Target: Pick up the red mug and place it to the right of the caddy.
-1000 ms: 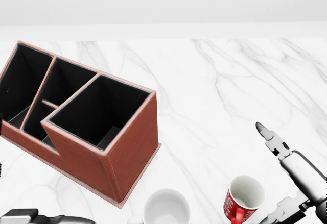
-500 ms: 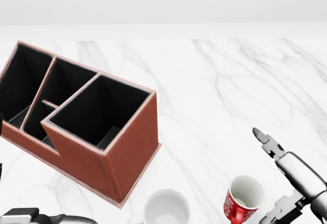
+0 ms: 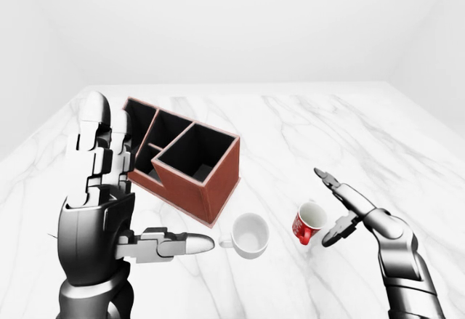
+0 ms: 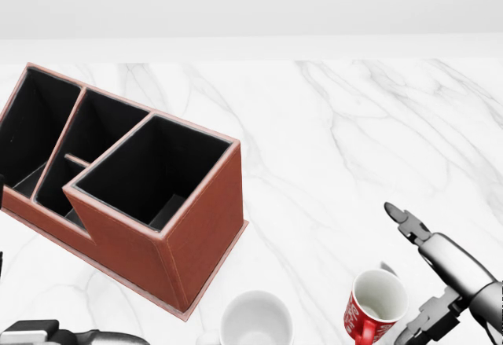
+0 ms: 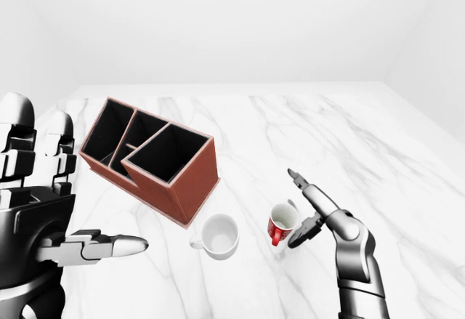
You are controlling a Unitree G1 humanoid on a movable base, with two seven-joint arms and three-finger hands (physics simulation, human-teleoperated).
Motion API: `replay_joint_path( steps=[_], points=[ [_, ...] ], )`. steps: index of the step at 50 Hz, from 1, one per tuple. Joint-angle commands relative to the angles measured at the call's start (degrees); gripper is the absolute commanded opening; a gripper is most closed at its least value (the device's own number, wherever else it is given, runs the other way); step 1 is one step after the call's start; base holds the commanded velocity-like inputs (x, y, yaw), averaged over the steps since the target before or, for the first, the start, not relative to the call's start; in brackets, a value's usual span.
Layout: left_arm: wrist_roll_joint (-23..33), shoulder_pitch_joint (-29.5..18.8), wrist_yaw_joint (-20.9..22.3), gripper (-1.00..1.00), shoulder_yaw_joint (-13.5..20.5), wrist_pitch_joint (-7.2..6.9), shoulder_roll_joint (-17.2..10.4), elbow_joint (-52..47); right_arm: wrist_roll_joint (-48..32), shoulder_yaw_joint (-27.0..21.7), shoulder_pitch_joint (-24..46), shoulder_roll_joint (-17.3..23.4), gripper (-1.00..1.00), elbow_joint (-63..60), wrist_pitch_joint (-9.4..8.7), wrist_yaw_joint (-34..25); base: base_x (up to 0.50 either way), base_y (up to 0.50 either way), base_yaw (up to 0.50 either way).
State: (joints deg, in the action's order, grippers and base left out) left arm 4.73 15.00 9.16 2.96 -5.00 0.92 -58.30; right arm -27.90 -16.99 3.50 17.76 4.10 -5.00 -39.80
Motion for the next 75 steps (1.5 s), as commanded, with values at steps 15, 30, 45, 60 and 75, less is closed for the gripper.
replay_joint_path(
  steps=[15, 30, 45, 60, 75],
  points=[
    [0.5, -0.1, -0.6, 1.0, -1.0, 0.0, -0.2, 1.5, -0.8, 2.5, 4.4, 1.7, 1.0, 8.2, 0.0, 2.4, 0.0, 0.0, 0.0],
    [0.3, -0.2, -0.4, 1.0, -0.5, 0.0, -0.1, 0.9, -1.8, 3.7, 4.5, 1.1, 1.0, 9.1, 0.0, 3.2, 0.0, 0.0, 0.0],
    [0.1, -0.1, -0.1, 1.0, 0.0, 0.0, 0.0, 0.5, -2.7, 4.6, 4.7, 0.5, 1.0, 9.4, 0.0, 3.6, 0.0, 0.0, 0.0],
    [0.1, -0.4, -0.2, 1.0, -0.2, 0.0, -0.1, 1.0, -2.9, 4.9, 4.6, 0.5, 1.0, 11.1, 0.0, 4.5, 0.0, 0.0, 0.0],
    [-0.1, -0.4, 0.0, 1.0, 0.3, 0.0, 0.0, 0.4, -3.0, 5.1, 4.4, 0.5, 1.0, 12.3, 0.0, 5.1, 0.0, 0.0, 0.0]
  ],
)
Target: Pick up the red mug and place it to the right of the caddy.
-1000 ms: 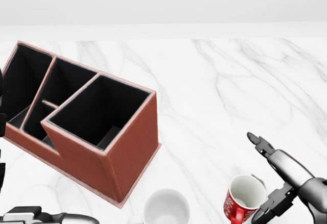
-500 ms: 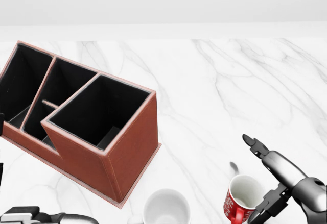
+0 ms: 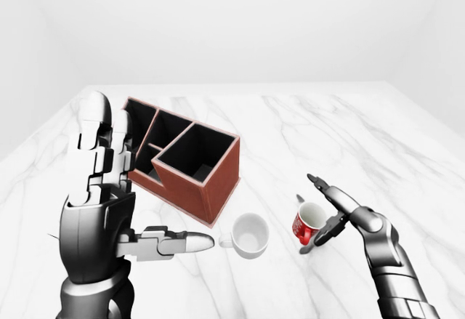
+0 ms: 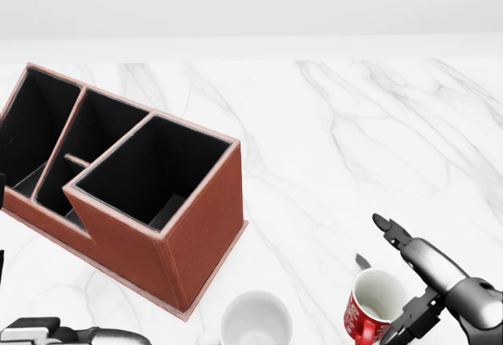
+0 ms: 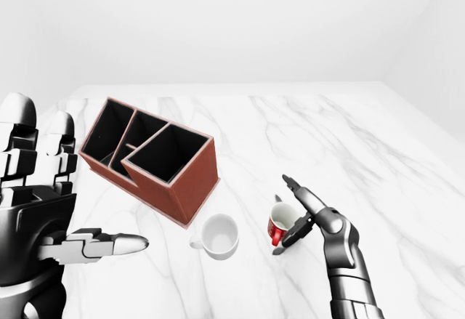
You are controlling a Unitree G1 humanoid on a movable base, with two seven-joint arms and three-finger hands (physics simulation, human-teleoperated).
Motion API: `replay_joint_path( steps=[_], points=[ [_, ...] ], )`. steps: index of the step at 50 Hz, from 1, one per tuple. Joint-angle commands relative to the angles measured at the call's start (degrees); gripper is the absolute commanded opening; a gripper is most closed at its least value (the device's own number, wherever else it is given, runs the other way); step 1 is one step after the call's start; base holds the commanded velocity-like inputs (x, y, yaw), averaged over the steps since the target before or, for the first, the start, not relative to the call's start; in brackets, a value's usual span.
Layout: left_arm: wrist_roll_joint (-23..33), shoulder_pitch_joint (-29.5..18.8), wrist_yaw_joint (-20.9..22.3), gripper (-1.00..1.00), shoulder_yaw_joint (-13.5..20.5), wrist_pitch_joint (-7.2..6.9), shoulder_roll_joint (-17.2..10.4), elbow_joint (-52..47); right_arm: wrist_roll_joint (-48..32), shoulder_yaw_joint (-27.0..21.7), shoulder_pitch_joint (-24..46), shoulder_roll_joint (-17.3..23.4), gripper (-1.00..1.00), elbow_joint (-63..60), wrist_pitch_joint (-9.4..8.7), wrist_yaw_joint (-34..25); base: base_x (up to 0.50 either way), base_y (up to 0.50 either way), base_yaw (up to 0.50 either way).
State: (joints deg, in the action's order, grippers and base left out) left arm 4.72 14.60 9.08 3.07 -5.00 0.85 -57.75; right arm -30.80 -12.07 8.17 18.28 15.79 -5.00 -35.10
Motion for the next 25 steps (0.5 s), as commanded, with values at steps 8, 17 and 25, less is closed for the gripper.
replay_joint_path(
  steps=[8, 17, 25],
  points=[
    [0.2, 0.0, 0.1, 1.0, -0.1, 0.0, 0.0, -0.6, -0.2, 0.0, -0.9, 0.1, 0.8, 0.2, 0.0, 0.0, 0.0, 0.0, 0.0],
    [0.0, -0.2, 0.1, 1.0, 0.2, 0.0, 0.1, -0.1, -0.2, 0.2, -1.5, -0.2, -1.0, 1.1, 0.0, -0.1, 0.0, 0.0, 0.0],
    [-0.2, -0.2, 0.1, 1.0, 0.4, 0.0, 0.1, -0.3, -0.2, -0.3, -1.5, -0.1, -1.0, -0.2, 0.0, -0.8, 0.0, 0.0, 0.0]
  ],
)
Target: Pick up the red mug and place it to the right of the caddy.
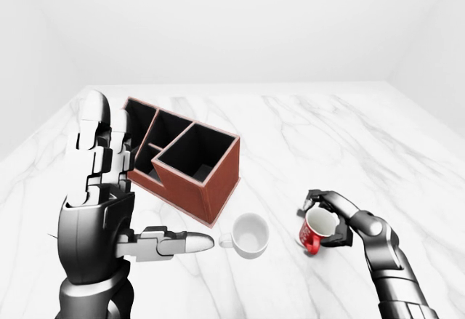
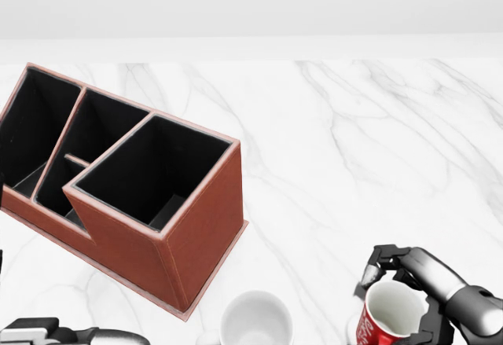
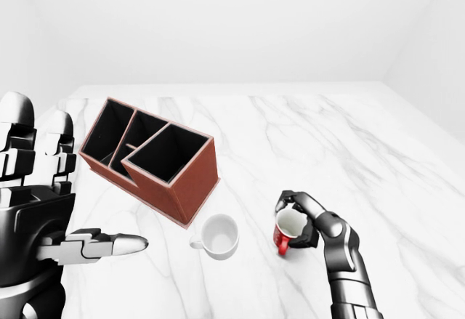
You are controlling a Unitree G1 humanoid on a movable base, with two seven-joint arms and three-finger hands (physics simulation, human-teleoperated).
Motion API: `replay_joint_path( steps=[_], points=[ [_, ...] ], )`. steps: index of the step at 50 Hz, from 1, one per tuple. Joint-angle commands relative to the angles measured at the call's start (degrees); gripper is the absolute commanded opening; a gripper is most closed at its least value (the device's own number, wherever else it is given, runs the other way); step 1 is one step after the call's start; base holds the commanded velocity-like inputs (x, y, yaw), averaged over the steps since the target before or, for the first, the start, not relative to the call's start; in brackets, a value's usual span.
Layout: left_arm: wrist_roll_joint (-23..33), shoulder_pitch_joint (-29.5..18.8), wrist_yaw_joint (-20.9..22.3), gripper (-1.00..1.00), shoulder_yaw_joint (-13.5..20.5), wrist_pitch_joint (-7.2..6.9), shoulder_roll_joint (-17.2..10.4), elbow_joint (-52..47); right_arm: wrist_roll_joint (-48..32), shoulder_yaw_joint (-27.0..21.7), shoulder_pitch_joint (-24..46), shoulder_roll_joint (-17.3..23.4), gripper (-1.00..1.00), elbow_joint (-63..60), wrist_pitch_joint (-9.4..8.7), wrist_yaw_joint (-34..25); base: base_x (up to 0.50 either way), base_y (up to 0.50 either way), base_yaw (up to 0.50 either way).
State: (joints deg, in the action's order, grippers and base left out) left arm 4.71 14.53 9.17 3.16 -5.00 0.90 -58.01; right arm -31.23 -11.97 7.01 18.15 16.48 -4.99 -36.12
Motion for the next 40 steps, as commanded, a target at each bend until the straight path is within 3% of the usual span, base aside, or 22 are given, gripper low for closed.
replay_joint_path(
  steps=[1, 17, 27, 40],
  points=[
    [-0.1, -0.1, -0.1, 1.0, 0.1, 0.0, 0.0, 0.1, 0.2, -0.5, -0.3, 0.1, -1.0, -1.0, -0.01, 0.2, 0.0, 0.0, 0.0],
    [0.0, 0.0, -0.2, 1.0, -0.2, 0.0, -0.1, -0.2, -0.6, -1.7, 2.0, 0.9, -1.0, -10.5, -0.01, -3.9, 0.0, 0.0, 0.0],
    [-0.2, 0.1, 0.0, 1.0, 0.1, 0.0, 0.0, -0.2, -3.9, 0.3, 6.2, 0.7, -1.0, -19.2, -0.01, -3.9, 0.0, 0.0, 0.0],
    [-0.3, -0.4, 0.1, 1.0, 0.3, 0.0, 0.0, 0.0, -7.2, 3.4, 15.4, 0.6, -1.0, -14.0, -0.01, -3.9, 0.0, 0.0, 0.0]
  ],
)
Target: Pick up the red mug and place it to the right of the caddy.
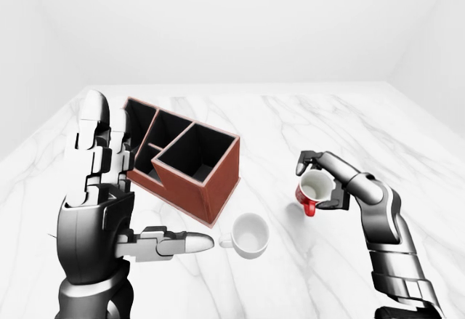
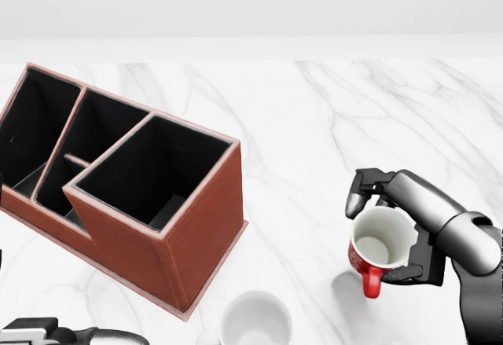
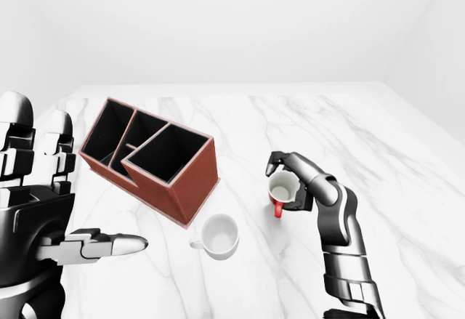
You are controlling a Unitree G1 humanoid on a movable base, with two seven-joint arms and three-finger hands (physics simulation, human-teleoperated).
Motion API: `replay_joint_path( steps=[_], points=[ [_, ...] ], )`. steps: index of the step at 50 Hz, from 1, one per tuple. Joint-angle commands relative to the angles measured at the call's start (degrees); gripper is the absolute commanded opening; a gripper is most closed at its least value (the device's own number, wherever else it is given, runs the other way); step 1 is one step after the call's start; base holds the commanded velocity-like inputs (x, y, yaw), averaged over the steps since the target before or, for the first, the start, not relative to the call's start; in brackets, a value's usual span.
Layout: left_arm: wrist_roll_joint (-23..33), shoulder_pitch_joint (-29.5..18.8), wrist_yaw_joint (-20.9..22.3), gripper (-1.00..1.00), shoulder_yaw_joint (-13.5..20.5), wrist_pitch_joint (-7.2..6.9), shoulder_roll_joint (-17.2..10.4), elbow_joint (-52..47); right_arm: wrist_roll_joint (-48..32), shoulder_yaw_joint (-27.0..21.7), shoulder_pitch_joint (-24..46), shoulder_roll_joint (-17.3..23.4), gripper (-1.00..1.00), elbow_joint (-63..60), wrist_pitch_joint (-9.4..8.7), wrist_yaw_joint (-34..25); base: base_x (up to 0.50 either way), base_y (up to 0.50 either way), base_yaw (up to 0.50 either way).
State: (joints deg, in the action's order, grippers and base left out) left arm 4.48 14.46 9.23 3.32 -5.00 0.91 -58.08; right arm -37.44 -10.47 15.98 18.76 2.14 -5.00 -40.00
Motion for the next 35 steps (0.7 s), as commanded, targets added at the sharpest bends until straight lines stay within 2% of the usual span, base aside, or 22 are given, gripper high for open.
replay_joint_path(
  steps=[1, 8, 15, 19, 28, 35],
  points=[
    [0.0, -0.3, 0.0, 1.0, 0.0, 0.0, 0.0, -0.1, -1.1, 2.2, 6.6, -0.2, -1.0, 0.8, 0.0, 0.0, 0.0, 0.0, 0.0],
    [0.0, -0.1, 0.0, 1.0, -0.1, 0.0, 0.0, -0.6, -1.6, 3.8, 8.2, -1.8, -1.0, 1.8, 0.0, 0.0, 0.0, 0.0, 0.0],
    [0.2, 0.1, -0.1, 1.0, -0.4, 0.0, -0.1, -0.6, 0.9, 4.7, 14.7, -2.6, -1.0, 8.9, 0.0, 0.0, 0.0, 0.0, 0.0],
    [0.0, 0.0, 0.0, 1.0, 0.0, 0.0, 0.0, -0.8, 2.1, 5.6, 16.6, -3.3, -1.0, 13.5, 0.0, 2.6, 0.0, 0.0, 0.0],
    [0.0, 0.1, 0.2, 1.0, 0.2, 0.0, 0.1, -1.6, 3.6, 7.0, 18.9, -4.6, -1.0, 14.5, 0.0, 3.6, 0.0, 0.0, 0.0],
    [-0.1, 0.0, 0.2, 1.0, 0.1, 0.0, 0.1, -1.4, 4.8, 7.3, 19.3, -5.3, -1.0, 19.4, 0.0, 6.7, 0.0, 0.0, 0.0]
  ],
)
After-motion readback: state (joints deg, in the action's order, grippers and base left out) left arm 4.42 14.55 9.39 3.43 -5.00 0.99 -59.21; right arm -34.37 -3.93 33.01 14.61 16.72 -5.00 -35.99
